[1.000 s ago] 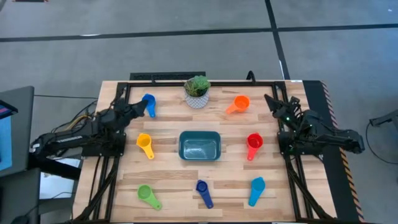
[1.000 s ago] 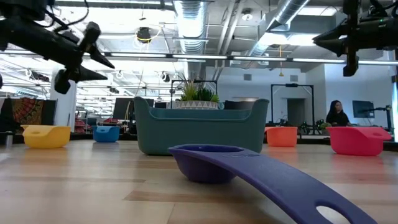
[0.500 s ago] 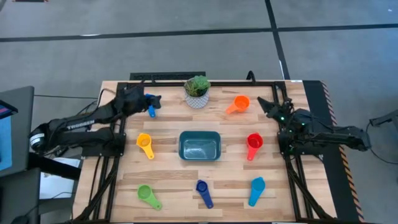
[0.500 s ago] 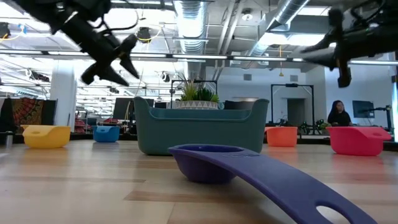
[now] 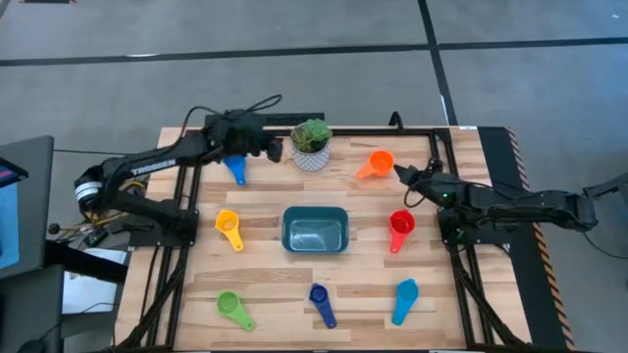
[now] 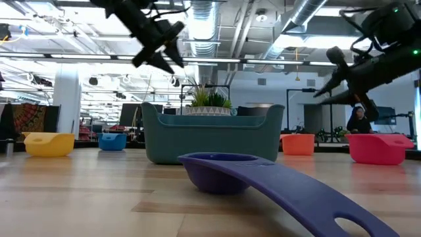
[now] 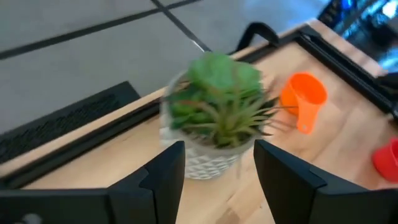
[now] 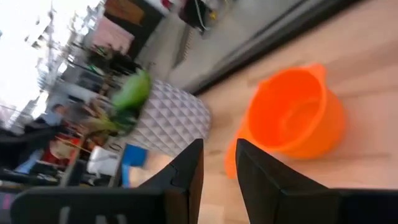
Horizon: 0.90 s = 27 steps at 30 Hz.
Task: Nest measuring cups in basket
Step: Stack the red measuring cup on top of the orange measuring cup
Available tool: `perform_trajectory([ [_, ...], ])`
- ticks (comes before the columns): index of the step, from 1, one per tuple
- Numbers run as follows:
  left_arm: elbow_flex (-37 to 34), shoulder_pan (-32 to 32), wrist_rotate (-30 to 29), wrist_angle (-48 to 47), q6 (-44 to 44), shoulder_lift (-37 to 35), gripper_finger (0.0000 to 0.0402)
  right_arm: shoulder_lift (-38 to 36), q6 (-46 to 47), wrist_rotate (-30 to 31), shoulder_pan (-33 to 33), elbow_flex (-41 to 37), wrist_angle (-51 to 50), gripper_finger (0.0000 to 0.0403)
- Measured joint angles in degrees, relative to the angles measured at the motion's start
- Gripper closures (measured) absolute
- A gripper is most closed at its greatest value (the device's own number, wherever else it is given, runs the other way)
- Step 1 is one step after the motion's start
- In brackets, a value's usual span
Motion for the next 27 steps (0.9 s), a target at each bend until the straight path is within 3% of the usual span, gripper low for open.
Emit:
perform_trajectory([
  [7, 10.7, -5.7, 1.3, -0.6, 3.7, 9.7, 0.0221, 0.2, 1.7, -5.5, 0.0, 2.2, -10.4, 0.0294],
  [14, 18.1, -11.8, 1.2, -1.2, 5.9, 17.5, 0.0221, 2.0, 0.1, -6.7, 0.8, 14.9, -38.5, 0.031],
  [21, 22.7, -17.1, 1.2, 2.5, 5.8, 25.1, 0.0221, 7.2, -0.1, -7.9, 1.3, 27.0, -54.9, 0.0312],
  [27, 25.2, -20.4, 1.8, 4.1, 5.2, 29.8, 0.0221, 11.7, 5.1, -18.5, 2.6, 30.6, -61.0, 0.0312],
])
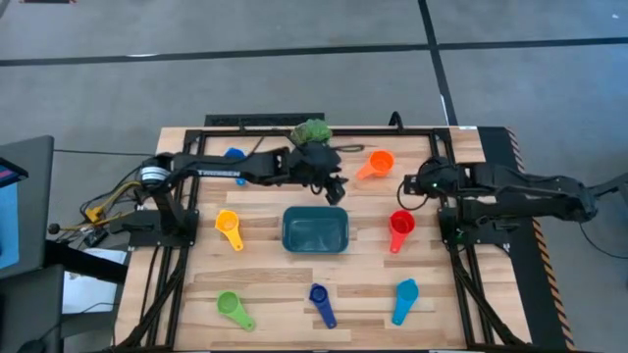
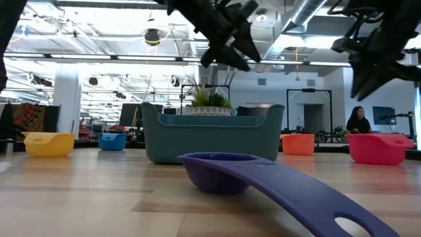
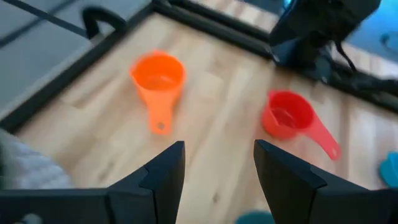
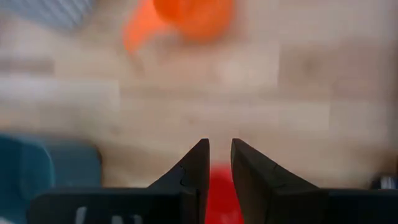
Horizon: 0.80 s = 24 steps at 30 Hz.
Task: Nest measuring cups in basket
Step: Stack the red measuring cup on top of the orange measuring cup
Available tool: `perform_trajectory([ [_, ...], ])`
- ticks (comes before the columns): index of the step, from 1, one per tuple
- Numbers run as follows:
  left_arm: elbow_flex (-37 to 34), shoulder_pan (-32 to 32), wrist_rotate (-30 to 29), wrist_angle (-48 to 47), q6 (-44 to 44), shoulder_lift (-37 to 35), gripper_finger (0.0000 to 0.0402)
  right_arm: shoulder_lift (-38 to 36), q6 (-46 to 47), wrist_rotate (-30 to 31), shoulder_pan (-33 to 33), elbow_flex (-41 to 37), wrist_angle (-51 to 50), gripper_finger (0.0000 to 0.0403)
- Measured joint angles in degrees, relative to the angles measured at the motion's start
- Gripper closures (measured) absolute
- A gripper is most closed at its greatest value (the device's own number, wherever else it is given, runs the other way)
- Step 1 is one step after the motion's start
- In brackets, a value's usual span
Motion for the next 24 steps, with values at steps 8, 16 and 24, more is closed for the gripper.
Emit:
perform_trajectory([
  [8, 0.5, -3.6, 2.1, 3.3, -0.5, 3.5, 0.0221, 5.2, 8.6, -8.0, 10.4, 0.0, -4.2, 0.0311],
  [16, 2.7, -6.9, 0.1, 18.0, -10.0, 11.9, 0.0221, 5.5, 7.5, -7.9, 17.7, 1.2, -5.1, 0.0311],
  [24, 19.7, -8.1, -3.4, 19.8, -11.6, 27.8, 0.0221, 2.7, 1.7, -6.1, 21.6, 8.2, -12.0, 0.0311],
])
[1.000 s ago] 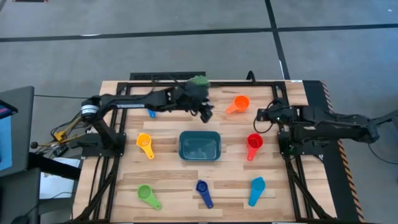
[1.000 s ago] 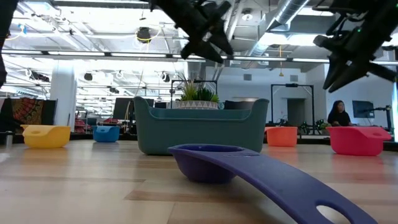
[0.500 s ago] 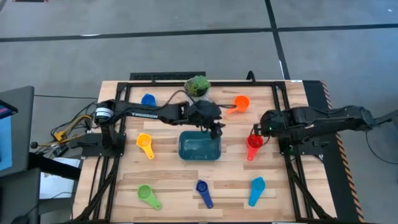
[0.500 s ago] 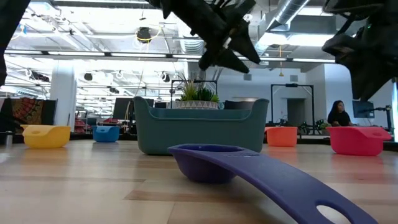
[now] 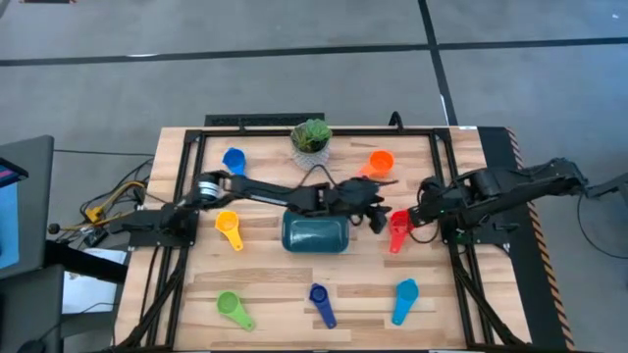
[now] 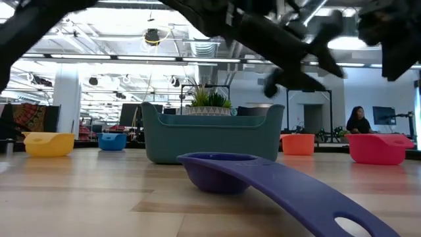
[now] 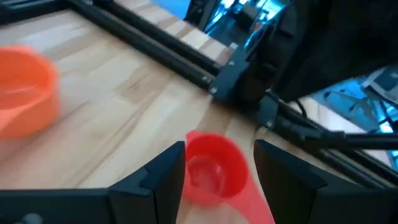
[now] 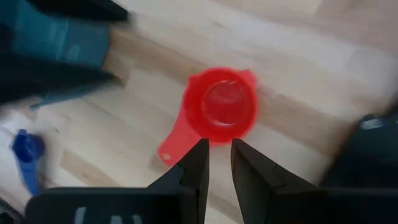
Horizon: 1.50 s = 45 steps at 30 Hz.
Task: Nest measuring cups in basket
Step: Stack the red measuring cup on top of the orange measuring cup
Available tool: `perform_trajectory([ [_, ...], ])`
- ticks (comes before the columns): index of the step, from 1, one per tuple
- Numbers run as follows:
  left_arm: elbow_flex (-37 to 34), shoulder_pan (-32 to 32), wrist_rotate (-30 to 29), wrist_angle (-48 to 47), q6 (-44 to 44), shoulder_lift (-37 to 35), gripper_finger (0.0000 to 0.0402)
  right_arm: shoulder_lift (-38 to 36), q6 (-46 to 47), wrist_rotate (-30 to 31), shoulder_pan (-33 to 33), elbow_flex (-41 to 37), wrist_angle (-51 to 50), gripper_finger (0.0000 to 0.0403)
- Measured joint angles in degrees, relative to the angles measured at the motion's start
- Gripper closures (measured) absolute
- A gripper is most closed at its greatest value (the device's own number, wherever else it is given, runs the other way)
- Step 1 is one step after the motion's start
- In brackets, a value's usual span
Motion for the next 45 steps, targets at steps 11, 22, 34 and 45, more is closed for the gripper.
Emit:
perform_trajectory([
  [11, 28.0, 0.4, -2.3, -13.8, 2.8, 19.1, 0.0221, -2.9, -0.4, 5.7, 3.5, 5.1, -12.2, 0.0311],
  [22, 29.4, 2.2, 1.0, -20.3, 5.7, 21.8, 0.0221, -3.1, 0.2, 5.7, 4.2, 5.2, -12.8, 0.031],
  [34, 29.4, 2.2, 3.9, -22.3, 12.0, 21.8, 0.0221, -3.0, 2.2, 6.4, 4.2, 5.2, -12.6, 0.031],
  [45, 29.4, 3.3, 2.3, -26.3, 13.0, 21.7, 0.0221, -3.0, 2.7, 6.4, 4.2, 5.2, -12.4, 0.031],
])
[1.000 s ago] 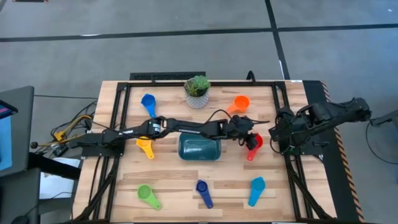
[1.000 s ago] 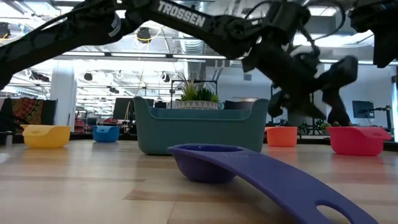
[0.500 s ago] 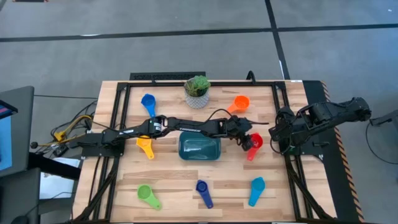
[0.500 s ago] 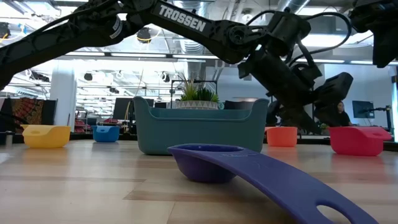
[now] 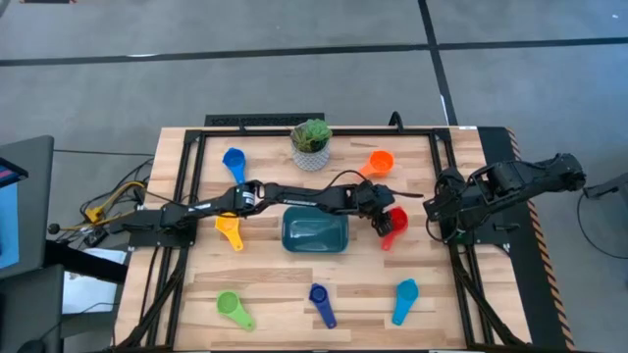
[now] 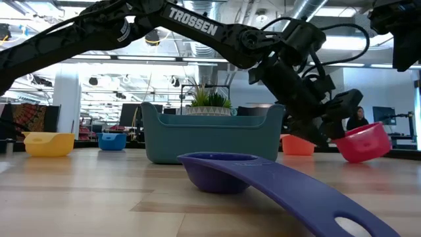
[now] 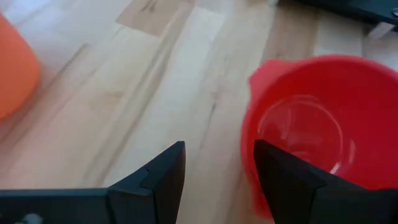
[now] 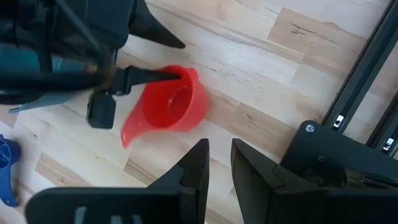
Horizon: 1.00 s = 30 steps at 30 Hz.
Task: Nest measuring cups in basket
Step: Stack the red measuring cup on top of the orange measuring cup
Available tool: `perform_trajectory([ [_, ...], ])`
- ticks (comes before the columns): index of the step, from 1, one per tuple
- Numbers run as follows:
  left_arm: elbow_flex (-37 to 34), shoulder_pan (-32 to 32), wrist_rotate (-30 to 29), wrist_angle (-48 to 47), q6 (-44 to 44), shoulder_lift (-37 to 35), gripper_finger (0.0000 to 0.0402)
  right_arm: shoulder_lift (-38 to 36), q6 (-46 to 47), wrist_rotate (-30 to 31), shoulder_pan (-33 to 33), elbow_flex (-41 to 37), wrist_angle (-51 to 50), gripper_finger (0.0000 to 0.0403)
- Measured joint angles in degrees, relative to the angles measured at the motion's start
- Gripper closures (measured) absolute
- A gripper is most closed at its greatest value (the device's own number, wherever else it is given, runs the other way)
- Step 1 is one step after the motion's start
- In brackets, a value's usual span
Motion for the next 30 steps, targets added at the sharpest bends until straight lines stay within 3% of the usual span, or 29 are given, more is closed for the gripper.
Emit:
perform_trajectory([
  [5, 0.0, 0.3, 0.0, -0.3, -0.4, 0.0, 0.0249, 0.0, -0.2, -0.1, 0.0, 0.0, 0.0, 0.031],
  [16, 0.0, 0.2, 0.5, 0.3, -1.9, -0.2, 0.0392, 0.0, -1.6, -0.2, 0.0, 0.0, -0.1, 0.031],
  [25, 0.4, 0.7, 2.0, -0.1, -2.5, -0.4, 0.0397, 0.0, -2.9, 0.7, 0.0, 0.0, -0.1, 0.031],
  [30, 0.9, 1.7, 1.7, -4.8, -8.2, -1.6, 0.0397, 0.0, -4.1, 0.8, 0.4, 0.0, -0.2, 0.031],
])
